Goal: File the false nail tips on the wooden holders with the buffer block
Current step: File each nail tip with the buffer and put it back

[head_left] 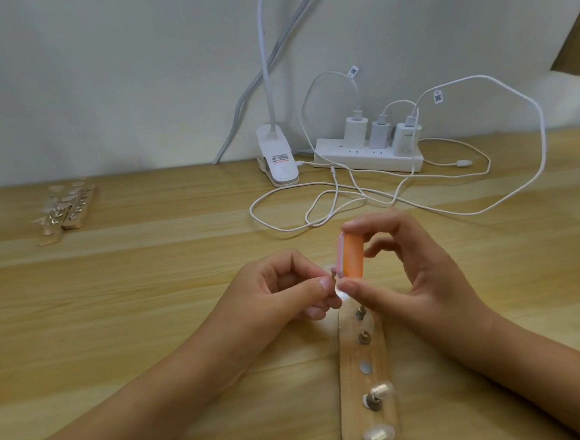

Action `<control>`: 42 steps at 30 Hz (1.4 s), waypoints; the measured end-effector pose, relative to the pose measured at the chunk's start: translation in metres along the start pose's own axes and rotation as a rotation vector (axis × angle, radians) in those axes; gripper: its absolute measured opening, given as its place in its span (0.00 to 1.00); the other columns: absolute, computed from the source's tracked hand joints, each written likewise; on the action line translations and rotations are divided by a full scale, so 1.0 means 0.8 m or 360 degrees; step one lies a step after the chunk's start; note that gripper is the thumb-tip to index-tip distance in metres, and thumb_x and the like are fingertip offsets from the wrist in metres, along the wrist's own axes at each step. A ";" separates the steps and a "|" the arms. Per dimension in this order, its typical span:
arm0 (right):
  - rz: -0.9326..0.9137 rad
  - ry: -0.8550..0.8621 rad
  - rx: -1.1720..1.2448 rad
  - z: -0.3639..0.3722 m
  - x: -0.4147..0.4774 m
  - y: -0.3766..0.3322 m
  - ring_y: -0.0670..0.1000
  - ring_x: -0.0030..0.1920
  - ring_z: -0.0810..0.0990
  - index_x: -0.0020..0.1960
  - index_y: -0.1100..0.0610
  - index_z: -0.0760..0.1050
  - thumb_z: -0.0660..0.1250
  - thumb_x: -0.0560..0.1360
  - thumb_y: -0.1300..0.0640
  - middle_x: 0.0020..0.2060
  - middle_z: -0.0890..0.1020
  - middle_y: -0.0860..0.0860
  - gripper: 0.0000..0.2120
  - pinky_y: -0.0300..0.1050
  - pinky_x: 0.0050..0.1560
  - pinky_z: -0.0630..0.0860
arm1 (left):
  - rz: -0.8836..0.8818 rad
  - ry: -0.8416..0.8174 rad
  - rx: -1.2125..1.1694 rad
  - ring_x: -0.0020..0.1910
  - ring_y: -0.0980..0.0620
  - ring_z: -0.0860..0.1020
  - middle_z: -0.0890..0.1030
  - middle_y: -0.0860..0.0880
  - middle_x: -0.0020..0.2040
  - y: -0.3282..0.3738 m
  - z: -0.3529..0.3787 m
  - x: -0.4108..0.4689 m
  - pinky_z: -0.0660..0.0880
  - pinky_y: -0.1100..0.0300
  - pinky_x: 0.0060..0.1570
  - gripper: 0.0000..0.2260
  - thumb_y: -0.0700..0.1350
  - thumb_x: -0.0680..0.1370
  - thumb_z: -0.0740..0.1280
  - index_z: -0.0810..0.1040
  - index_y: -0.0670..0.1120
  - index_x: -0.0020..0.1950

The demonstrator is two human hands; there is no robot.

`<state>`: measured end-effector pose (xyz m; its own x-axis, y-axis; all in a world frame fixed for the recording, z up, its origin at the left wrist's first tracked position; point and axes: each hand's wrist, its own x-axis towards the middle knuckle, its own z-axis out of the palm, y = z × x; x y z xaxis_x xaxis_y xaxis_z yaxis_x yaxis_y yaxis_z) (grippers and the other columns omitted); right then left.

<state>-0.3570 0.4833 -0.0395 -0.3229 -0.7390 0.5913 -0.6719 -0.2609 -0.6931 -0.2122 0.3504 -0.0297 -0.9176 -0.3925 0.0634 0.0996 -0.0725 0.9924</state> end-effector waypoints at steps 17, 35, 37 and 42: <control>-0.0161 -0.0049 -0.0294 0.000 0.000 -0.001 0.51 0.64 0.74 0.62 0.49 0.73 0.73 0.71 0.46 0.59 0.77 0.44 0.22 0.42 0.64 0.69 | -0.0093 -0.0069 0.0004 0.32 0.58 0.78 0.81 0.52 0.33 0.003 0.002 0.001 0.76 0.66 0.38 0.03 0.40 0.70 0.67 0.74 0.42 0.40; -0.0108 -0.0051 -0.0133 -0.001 -0.001 -0.007 0.52 0.62 0.78 0.51 0.44 0.71 0.72 0.72 0.49 0.59 0.80 0.45 0.13 0.48 0.64 0.71 | -0.0117 -0.0057 -0.0011 0.35 0.57 0.80 0.82 0.51 0.34 0.003 0.001 0.002 0.77 0.66 0.38 0.05 0.37 0.71 0.69 0.74 0.42 0.38; -0.0158 -0.0040 -0.0194 0.001 -0.001 -0.009 0.51 0.62 0.78 0.51 0.46 0.71 0.73 0.72 0.49 0.58 0.80 0.46 0.12 0.46 0.63 0.70 | -0.0119 -0.0051 -0.0017 0.34 0.57 0.80 0.82 0.51 0.34 0.002 0.000 0.003 0.77 0.66 0.37 0.06 0.36 0.69 0.71 0.74 0.42 0.38; -0.0145 -0.0040 -0.0178 0.001 -0.003 -0.006 0.51 0.63 0.77 0.60 0.45 0.71 0.73 0.72 0.49 0.60 0.80 0.47 0.19 0.45 0.63 0.71 | -0.0088 -0.0041 -0.0006 0.31 0.56 0.77 0.80 0.49 0.31 0.001 0.001 0.004 0.75 0.65 0.35 0.03 0.39 0.68 0.66 0.74 0.43 0.34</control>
<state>-0.3526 0.4861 -0.0376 -0.2412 -0.7312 0.6381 -0.7683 -0.2578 -0.5858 -0.2152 0.3501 -0.0285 -0.9314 -0.3638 0.0110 0.0495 -0.0968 0.9941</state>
